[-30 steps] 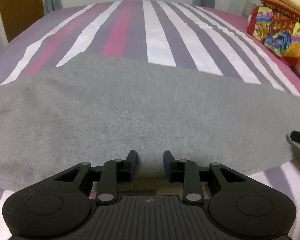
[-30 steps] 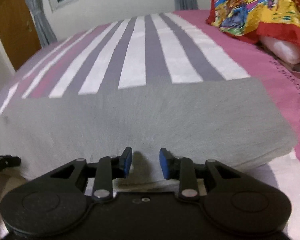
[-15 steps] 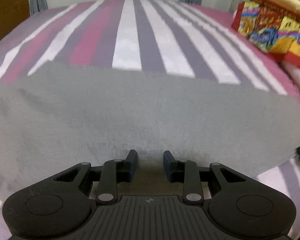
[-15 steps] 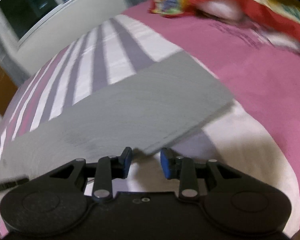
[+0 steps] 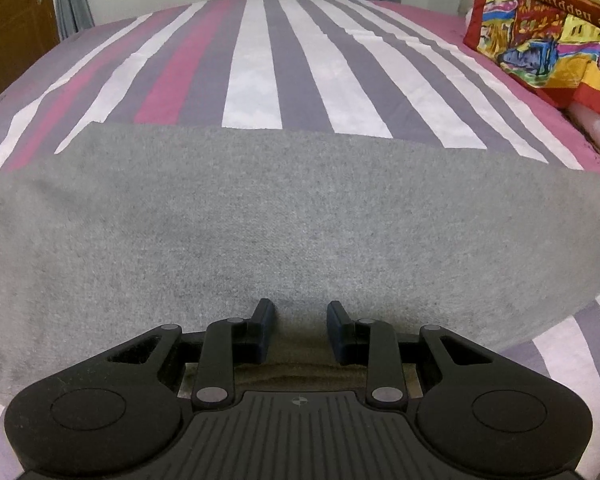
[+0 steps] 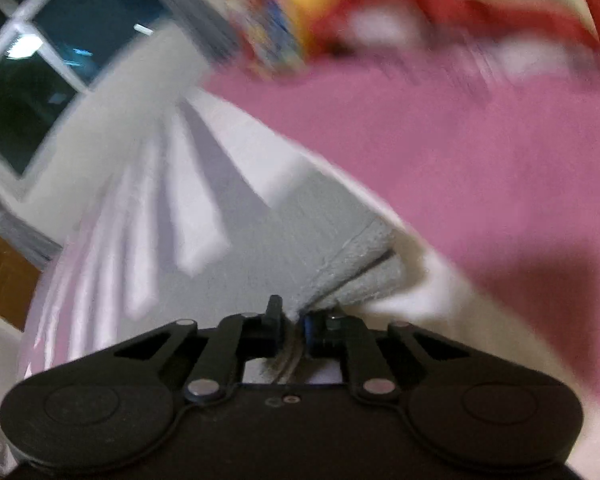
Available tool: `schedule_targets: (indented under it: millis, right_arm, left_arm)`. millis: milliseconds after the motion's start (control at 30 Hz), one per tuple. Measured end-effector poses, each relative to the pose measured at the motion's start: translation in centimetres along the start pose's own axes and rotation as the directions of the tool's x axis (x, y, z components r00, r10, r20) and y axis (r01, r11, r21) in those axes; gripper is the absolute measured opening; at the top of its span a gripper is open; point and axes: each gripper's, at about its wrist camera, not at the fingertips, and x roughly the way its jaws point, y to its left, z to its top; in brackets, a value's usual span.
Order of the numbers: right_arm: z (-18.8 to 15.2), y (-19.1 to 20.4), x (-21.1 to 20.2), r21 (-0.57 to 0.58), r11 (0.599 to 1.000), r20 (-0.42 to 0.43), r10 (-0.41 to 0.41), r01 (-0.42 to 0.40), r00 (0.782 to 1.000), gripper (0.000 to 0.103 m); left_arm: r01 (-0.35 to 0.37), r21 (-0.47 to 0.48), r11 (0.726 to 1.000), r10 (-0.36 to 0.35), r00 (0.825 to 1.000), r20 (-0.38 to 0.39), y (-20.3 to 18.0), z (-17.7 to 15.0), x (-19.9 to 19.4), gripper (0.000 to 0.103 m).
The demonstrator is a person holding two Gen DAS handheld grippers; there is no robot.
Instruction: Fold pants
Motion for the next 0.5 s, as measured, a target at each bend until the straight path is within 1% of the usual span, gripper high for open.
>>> schedule_targets:
  millis: [33,67,100,133,167,233,267,300,367,400,467,500]
  right_arm:
    - [0.4,1.8,-1.5,-0.092,0.996,0.064,0.028,-0.022,0.998,0.009]
    - [0.7,2.9,-2.5,-0.148,0.988,0.098,0.053,-0.038,0.994,0.009]
    - [0.8,3.3,-3.0,-0.174,0.984,0.111,0.066,-0.046,0.992,0.009]
    - [0.9,3.1,-2.8,-0.168,0.985,0.101,0.057,-0.04,0.993,0.009]
    - [0.8,2.1,-1.9,-0.146,0.989,0.077,0.022,-0.01,0.997,0.009]
    - [-0.2,-0.4,0.3,-0.092,0.994,-0.007,-0.062,0.061,0.998,0.009]
    - [-0.7,-1.4,1.2,-0.063,0.995,-0.045,-0.085,0.082,0.995,0.01]
    - [-1.3,-2.3,1.5,-0.027,0.996,-0.058,-0.081,0.08,0.995,0.011]
    - [-1.5,-2.3,1.4,-0.024,0.997,-0.045,-0.074,0.073,0.996,0.013]
    - [-1.5,-2.1,1.4,-0.028,0.997,-0.046,-0.072,0.071,0.996,0.017]
    - [-1.2,-2.5,1.3,0.003,0.999,-0.053,-0.048,0.049,0.997,0.023]
    - [-1.1,-2.7,1.4,0.021,0.999,-0.053,-0.041,0.042,0.998,0.024]
  left_arm:
    - [-0.002,0.002,1.0,0.002,1.0,0.003,-0.1,-0.1,0.0,0.031]
    - [-0.006,0.005,1.0,0.006,1.0,0.005,-0.2,-0.1,0.0,0.031]
    - [-0.012,0.008,1.0,0.012,1.0,0.008,-0.3,-0.1,0.0,0.031]
    - [-0.017,0.01,1.0,0.017,1.0,0.01,-0.4,-0.1,0.0,0.031]
    - [-0.021,0.013,1.0,0.021,1.0,0.011,-0.5,-0.2,-0.1,0.031]
    - [-0.027,0.014,1.0,0.027,1.0,0.009,-0.6,-0.1,-0.3,0.031]
    - [-0.027,0.015,1.0,0.027,1.0,0.006,-0.7,0.1,-0.4,0.031]
    - [-0.021,0.013,1.0,0.021,1.0,0.005,-0.7,0.3,-0.6,0.031]
    - [-0.003,-0.006,1.0,0.003,1.0,0.012,-1.0,1.0,-1.1,0.031]
    - [0.015,-0.009,1.0,-0.015,1.0,0.017,-1.3,1.5,-1.2,0.031]
    - [0.046,0.004,0.999,-0.046,0.999,0.021,-2.7,2.6,-1.1,0.031]
    - [0.058,0.015,0.998,-0.058,0.998,0.016,-3.5,3.0,-0.9,0.031]
